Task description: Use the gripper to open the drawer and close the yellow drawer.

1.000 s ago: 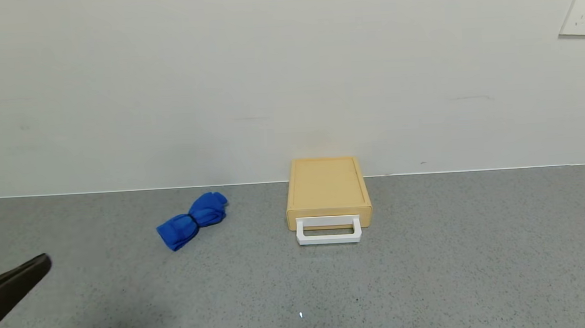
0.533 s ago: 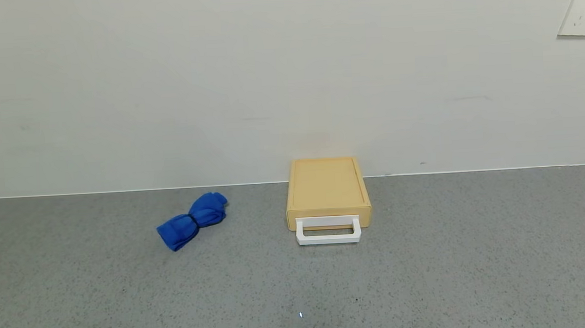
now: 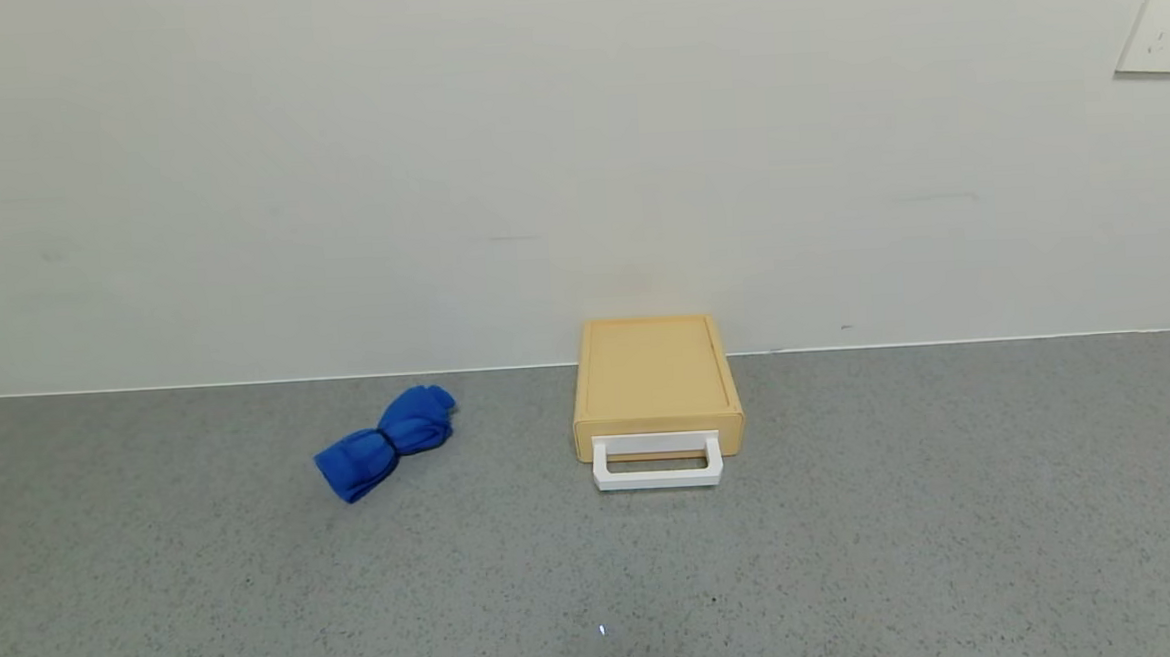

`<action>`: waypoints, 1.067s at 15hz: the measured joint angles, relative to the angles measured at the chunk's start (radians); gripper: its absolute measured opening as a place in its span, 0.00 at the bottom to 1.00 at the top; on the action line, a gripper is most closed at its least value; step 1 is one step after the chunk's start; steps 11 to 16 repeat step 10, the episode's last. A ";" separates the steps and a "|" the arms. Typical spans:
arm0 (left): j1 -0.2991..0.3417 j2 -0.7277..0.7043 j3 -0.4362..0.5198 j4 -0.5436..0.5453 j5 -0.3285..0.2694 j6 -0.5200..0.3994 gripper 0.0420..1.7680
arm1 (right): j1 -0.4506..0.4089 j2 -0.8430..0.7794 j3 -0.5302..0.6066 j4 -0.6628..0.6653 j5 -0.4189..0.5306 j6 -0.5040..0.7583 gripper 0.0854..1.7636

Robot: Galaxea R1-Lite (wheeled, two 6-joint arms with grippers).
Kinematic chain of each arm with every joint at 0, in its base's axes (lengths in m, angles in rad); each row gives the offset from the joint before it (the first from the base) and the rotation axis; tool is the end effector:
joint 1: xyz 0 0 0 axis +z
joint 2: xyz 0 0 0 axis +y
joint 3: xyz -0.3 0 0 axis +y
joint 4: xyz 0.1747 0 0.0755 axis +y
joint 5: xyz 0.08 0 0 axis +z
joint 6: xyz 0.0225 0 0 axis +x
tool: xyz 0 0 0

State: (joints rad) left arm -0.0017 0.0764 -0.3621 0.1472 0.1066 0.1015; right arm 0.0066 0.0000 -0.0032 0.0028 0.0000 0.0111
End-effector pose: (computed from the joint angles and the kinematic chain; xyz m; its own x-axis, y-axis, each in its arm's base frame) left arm -0.0514 0.0025 0.1587 0.9850 0.1047 0.1373 -0.1171 0.9894 0.0857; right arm -0.0230 -0.0002 0.0761 1.0000 0.0066 0.0004 -0.0066 0.9999 0.0111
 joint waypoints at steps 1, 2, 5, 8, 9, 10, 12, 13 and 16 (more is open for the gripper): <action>0.001 -0.028 0.073 -0.051 -0.018 -0.004 0.98 | 0.000 0.000 0.000 0.000 0.000 0.000 0.97; 0.001 -0.045 0.146 -0.125 -0.033 -0.003 0.98 | 0.000 0.000 0.000 0.000 0.000 0.000 0.97; 0.002 -0.072 0.328 -0.199 -0.094 -0.040 0.98 | 0.000 0.000 0.000 0.001 0.000 0.000 0.97; 0.002 -0.077 0.356 -0.140 -0.129 -0.043 0.98 | 0.000 0.000 0.000 0.002 -0.001 0.000 0.97; 0.002 -0.078 0.360 -0.140 -0.129 -0.051 0.98 | 0.000 0.000 0.000 0.002 -0.001 0.000 0.97; 0.002 -0.078 0.360 -0.140 -0.128 -0.058 0.98 | 0.000 0.000 0.000 0.002 0.000 0.001 0.97; 0.002 -0.078 0.360 -0.140 -0.128 -0.058 0.98 | 0.000 0.000 0.000 0.002 0.000 0.001 0.97; 0.002 -0.078 0.360 -0.140 -0.128 -0.058 0.98 | 0.000 0.000 0.000 0.002 0.000 0.001 0.97; 0.002 -0.078 0.360 -0.140 -0.128 -0.058 0.98 | 0.000 0.000 0.000 0.002 0.000 0.001 0.97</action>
